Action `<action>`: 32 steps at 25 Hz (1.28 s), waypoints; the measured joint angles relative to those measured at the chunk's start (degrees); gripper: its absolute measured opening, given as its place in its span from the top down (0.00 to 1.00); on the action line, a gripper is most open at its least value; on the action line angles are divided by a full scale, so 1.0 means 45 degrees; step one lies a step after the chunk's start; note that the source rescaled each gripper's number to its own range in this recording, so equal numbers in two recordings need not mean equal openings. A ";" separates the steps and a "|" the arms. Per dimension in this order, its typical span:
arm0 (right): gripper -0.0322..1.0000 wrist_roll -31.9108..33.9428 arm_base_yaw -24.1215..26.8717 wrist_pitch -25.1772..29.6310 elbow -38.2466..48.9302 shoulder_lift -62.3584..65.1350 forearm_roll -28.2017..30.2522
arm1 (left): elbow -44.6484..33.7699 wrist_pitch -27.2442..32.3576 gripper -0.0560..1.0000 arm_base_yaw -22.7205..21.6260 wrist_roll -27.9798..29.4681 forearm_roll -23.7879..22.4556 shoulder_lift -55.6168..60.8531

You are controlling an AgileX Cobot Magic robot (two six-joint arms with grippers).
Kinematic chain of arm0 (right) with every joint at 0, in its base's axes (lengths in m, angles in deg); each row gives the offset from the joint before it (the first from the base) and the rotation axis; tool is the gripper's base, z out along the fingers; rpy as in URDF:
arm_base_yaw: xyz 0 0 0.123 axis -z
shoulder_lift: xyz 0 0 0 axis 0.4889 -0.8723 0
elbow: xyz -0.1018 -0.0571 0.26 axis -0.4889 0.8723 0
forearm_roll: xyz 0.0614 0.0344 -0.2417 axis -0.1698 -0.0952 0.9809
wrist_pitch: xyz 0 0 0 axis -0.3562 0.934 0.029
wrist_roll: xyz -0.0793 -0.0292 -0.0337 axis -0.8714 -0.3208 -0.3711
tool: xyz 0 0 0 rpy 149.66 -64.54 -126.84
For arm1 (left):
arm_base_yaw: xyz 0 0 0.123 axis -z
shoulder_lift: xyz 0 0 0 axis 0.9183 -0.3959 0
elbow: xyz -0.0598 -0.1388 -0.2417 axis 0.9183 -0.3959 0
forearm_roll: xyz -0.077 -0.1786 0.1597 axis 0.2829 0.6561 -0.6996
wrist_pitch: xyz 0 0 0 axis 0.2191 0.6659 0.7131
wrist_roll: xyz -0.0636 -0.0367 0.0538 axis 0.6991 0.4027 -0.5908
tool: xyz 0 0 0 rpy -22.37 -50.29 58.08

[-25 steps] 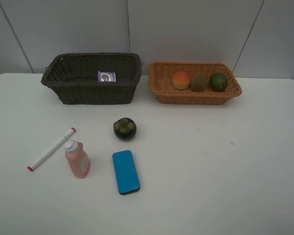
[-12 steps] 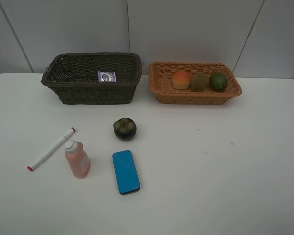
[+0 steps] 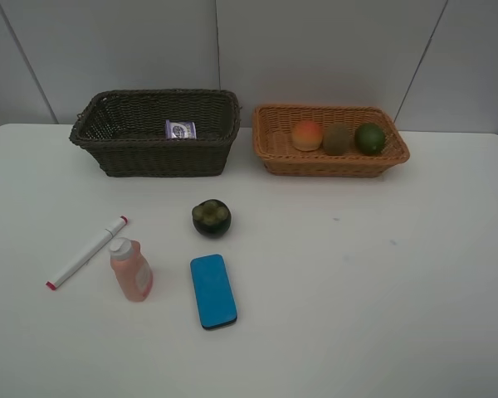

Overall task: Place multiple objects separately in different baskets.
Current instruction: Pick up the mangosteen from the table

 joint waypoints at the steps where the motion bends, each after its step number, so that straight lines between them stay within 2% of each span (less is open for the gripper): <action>1: 0.01 0.0000 0.0000 0.0000 0.0000 0.0000 0.0000 | 0.0164 -0.0241 0.00 0.0348 -0.0088 0.0000 -0.0569; 7: 0.01 0.0000 0.0000 0.0000 0.0000 0.0000 0.0000 | 0.1409 -0.1415 0.00 0.2386 -0.0254 -0.0052 -0.3820; 17: 0.01 0.0000 0.0000 0.0000 0.0000 0.0000 0.0000 | 0.4153 -0.1769 0.00 0.4885 -0.0399 -0.0464 -0.8466; 25: 0.01 0.0000 0.0000 0.0000 0.0000 0.0000 0.0000 | 0.5965 -0.1832 0.00 0.6032 -0.0486 -0.0593 -1.1127; 32: 0.01 0.0000 0.0000 0.0000 0.0000 0.0000 0.0000 | 0.6464 -0.1886 0.00 0.6252 -0.0550 -0.0687 -1.2842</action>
